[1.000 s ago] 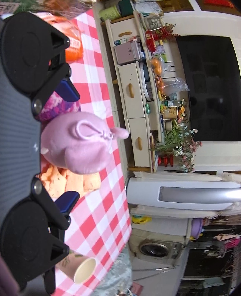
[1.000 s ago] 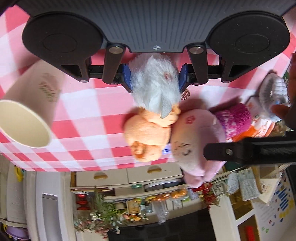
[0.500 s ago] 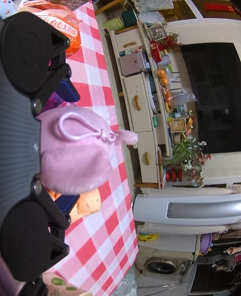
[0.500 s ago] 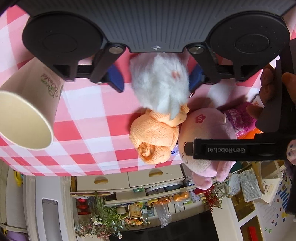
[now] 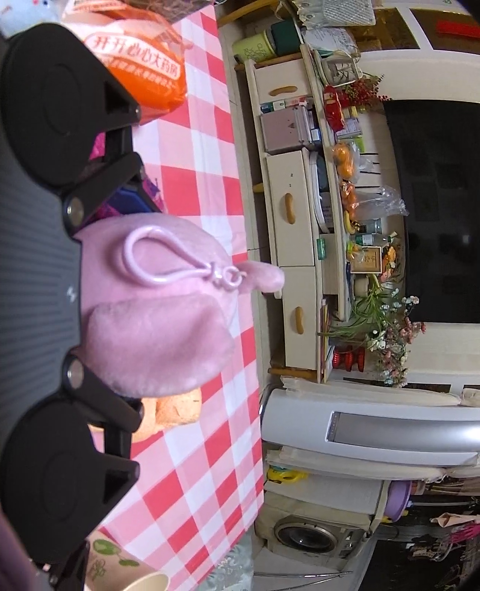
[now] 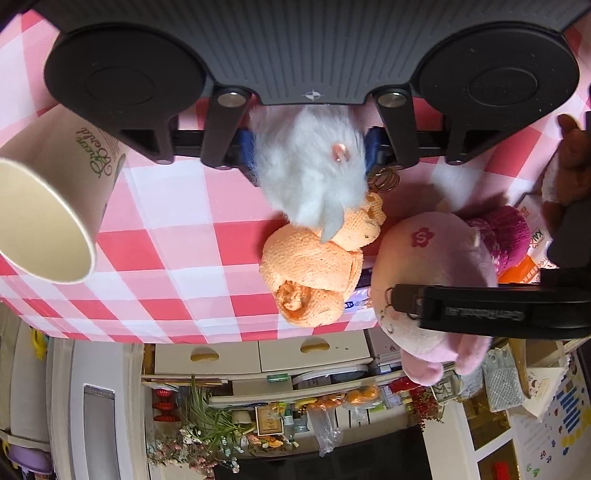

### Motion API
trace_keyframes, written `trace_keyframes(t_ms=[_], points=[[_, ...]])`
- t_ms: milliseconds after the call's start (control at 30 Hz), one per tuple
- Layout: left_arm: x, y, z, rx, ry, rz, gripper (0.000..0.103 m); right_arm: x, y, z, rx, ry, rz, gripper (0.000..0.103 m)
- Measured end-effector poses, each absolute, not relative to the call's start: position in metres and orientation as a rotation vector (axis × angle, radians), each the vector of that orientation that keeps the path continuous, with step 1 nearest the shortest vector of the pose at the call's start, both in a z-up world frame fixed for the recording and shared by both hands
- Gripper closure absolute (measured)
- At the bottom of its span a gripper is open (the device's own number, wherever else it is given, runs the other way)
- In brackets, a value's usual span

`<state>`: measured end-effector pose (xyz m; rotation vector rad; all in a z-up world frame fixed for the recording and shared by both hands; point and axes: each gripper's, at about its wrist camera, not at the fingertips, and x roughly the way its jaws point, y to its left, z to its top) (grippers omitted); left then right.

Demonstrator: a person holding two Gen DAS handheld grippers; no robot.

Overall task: Organize soft objects
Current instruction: 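Lift white ball with right tool while left tool lifts pink bunny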

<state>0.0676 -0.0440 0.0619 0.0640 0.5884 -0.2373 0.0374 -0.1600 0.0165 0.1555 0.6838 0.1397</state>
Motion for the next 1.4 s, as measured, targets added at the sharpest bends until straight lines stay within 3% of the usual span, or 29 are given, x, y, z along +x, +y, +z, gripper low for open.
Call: trace_keyframes(t_ms=[600,1400], points=[[-0.006,0.013,0.095,0.025,0.587,-0.248,0.022,0.019,-0.163,0.030,0.243,0.620,0.158,0.042],[-0.043,0.068,0.129,-0.090,0.495,-0.353,0.022,-0.017,-0.146,0.068,0.371,0.615,0.117,0.043]])
